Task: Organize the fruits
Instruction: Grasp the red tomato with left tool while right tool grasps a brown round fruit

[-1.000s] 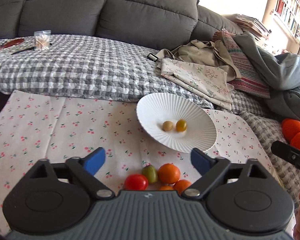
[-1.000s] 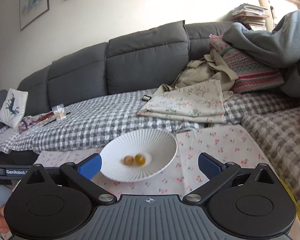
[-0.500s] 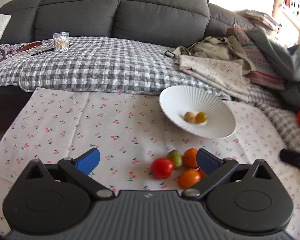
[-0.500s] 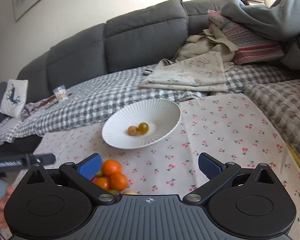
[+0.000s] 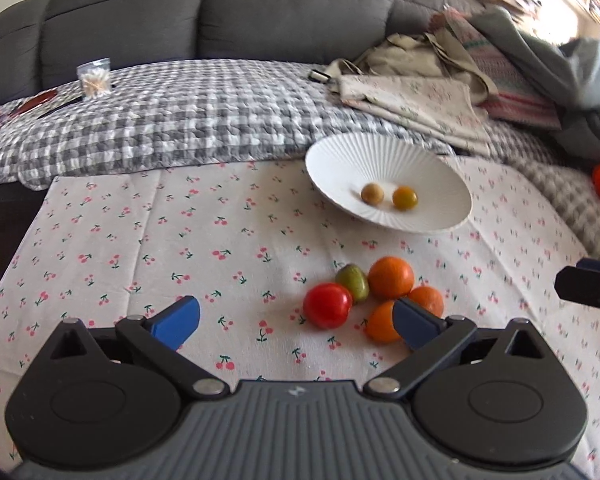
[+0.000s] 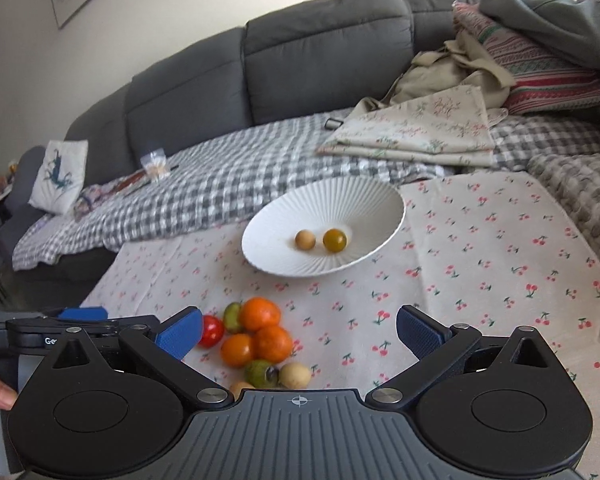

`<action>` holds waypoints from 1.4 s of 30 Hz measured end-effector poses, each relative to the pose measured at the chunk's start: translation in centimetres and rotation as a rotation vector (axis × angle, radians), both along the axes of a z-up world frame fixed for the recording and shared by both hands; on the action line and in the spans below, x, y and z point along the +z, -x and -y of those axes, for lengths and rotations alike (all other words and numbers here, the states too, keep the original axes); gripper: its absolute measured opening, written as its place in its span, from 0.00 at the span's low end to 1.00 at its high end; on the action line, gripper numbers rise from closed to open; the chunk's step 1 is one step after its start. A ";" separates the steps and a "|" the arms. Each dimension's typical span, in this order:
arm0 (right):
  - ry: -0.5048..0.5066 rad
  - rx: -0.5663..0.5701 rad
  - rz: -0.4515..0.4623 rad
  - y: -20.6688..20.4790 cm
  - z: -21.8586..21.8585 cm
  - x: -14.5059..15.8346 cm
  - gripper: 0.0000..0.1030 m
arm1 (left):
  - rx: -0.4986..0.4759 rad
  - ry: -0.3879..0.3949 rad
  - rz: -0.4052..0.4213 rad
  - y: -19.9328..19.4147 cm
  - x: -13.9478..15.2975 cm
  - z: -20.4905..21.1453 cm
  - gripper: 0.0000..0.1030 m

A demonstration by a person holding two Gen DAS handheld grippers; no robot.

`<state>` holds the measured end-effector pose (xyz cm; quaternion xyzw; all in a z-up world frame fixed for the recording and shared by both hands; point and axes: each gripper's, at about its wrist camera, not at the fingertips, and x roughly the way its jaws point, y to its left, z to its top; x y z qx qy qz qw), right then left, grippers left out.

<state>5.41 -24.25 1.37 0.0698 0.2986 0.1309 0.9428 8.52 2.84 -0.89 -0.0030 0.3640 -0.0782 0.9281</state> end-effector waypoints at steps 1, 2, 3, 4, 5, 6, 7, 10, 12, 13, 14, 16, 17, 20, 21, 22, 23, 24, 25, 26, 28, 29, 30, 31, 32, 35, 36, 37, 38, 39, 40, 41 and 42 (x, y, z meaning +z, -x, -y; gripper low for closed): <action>0.007 -0.002 -0.011 -0.1 0.0 -0.2 0.99 | -0.010 -0.009 -0.002 -0.2 -0.2 0.1 0.98; 0.010 -0.006 -0.022 -0.2 0.1 -0.4 0.99 | -0.019 -0.019 -0.006 -0.4 -0.5 0.2 0.96; 0.009 -0.005 -0.030 -0.3 0.2 -0.5 0.99 | -0.027 -0.030 -0.012 -0.6 -0.8 0.2 0.96; 0.005 -0.004 -0.035 -0.3 0.3 -0.7 0.97 | -0.040 -0.040 -0.021 -0.9 -1.2 0.3 0.96; 0.004 -0.003 -0.038 -0.3 0.4 -0.8 0.95 | -0.055 -0.048 -0.031 -1.2 -1.5 0.4 0.93; 0.006 -0.001 -0.041 -0.4 0.5 -0.8 0.94 | -0.068 -0.057 -0.037 -1.5 -1.9 0.6 0.90; 0.011 0.001 -0.046 -0.4 0.5 -0.9 0.92 | -0.079 -0.069 -0.042 -1.8 -2.2 0.8 0.88; 0.026 0.009 -0.065 -0.5 0.3 -1.4 0.85 | -0.106 -0.101 -0.054 -2.7 -3.2 1.4 0.81; 0.037 0.019 -0.078 -0.6 0.1 -1.7 0.80 | -0.121 -0.110 -0.052 -3.1 -3.6 1.7 0.78; 0.043 0.023 -0.083 -0.7 0.0 -1.8 0.77 | -0.129 -0.118 -0.050 -3.3 -3.8 1.9 0.78; 0.046 0.030 -0.087 -0.7 -0.1 -1.9 0.74 | -0.134 -0.126 -0.047 -3.4 -4.0 1.9 0.76; 0.046 0.043 -0.095 -0.7 -0.3 -2.1 0.70 | -0.144 -0.133 -0.042 -3.7 -4.3 2.0 0.73; 0.047 0.049 -0.098 -0.7 -0.4 -2.2 0.69 | -0.151 -0.135 -0.041 -3.8 -4.5 2.1 0.72; 0.060 0.059 -0.105 -0.8 -0.7 -2.4 0.68 | -0.172 -0.145 -0.034 -4.2 -4.8 2.3 0.66; 0.065 0.062 -0.107 -0.8 -0.8 -2.5 0.68 | -0.180 -0.143 -0.031 -4.3 -4.9 2.4 0.62; 0.069 0.066 -0.110 -0.8 -1.0 -2.6 0.68 | -0.187 -0.141 -0.031 -4.4 -4.9 2.5 0.60; 0.072 0.068 -0.113 -0.8 -1.0 -2.7 0.67 | -0.194 -0.137 -0.034 -4.5 -5.0 2.6 0.53; 0.075 0.070 -0.117 -0.9 -1.1 -2.8 0.67 | -0.203 -0.132 -0.040 -4.6 -5.1 2.6 0.40; 0.079 0.071 -0.121 -1.0 -1.1 -3.0 0.66 | -0.210 -0.130 -0.049 -4.7 -5.2 2.7 0.34; 0.083 0.071 -0.126 -1.1 -1.2 -3.1 0.65 | -0.210 -0.131 -0.051 -4.7 -5.2 2.8 0.34; 0.092 0.073 -0.137 -1.4 -1.2 -3.4 0.62 | -0.214 -0.133 -0.050 -4.7 -5.1 2.8 0.34; 0.097 0.076 -0.143 -1.5 -1.2 -3.6 0.60 | -0.212 -0.131 -0.052 -4.7 -5.1 2.7 0.34; 0.103 0.080 -0.149 -1.7 -1.3 -3.9 0.59 | -0.205 -0.124 -0.057 -4.7 -4.9 2.6 0.34; 0.108 0.086 -0.155 -1.9 -1.4 -4.1 0.57 | -0.192 -0.113 -0.064 -4.8 -4.7 2.3 0.34; 0.114 0.092 -0.161 -2.1 -1.4 -4.3 0.54 | -0.177 -0.101 -0.072 -4.8 -4.5 2.0 0.34; 0.135 0.115 -0.177 -2.7 -1.7 -5.0 0.48 | -0.133 -0.074 -0.082 -4.5 -3.7 1.1 0.34; 0.144 0.125 -0.179 -2.9 -1.8 -5.2 0.47 | -0.118 -0.070 -0.084 -4.4 -3.4 0.9 0.34; 0.152 0.134 -0.179 -3.0 -2.0 -5.3 0.46 | -0.105 -0.061 -0.086 -4.2 -3.1 0.6 0.34; 0.157 0.142 -0.179 -3.1 -2.1 -5.4 0.45 | -0.094 -0.047 -0.089 -4.0 -2.8 0.3 0.34; 0.158 0.152 -0.178 -3.1 -2.3 -5.6 0.45 | -0.086 -0.029 -0.089 -3.7 -2.4 -0.1 0.34; 0.158 0.160 -0.179 -3.2 -2.4 -5.7 0.44 | -0.080 -0.013 -0.087 -3.4 -2.0 -0.3 0.34; 0.161 0.165 -0.180 -3.3 -2.5 -5.8 0.43 | -0.076 0.001 -0.082 -3.1 -1.7 -0.6 0.34; 0.166 0.169 -0.181 -3.5 -2.6 -5.9 0.42 | -0.073 0.012 -0.077 -2.8 -1.3 -0.8 0.34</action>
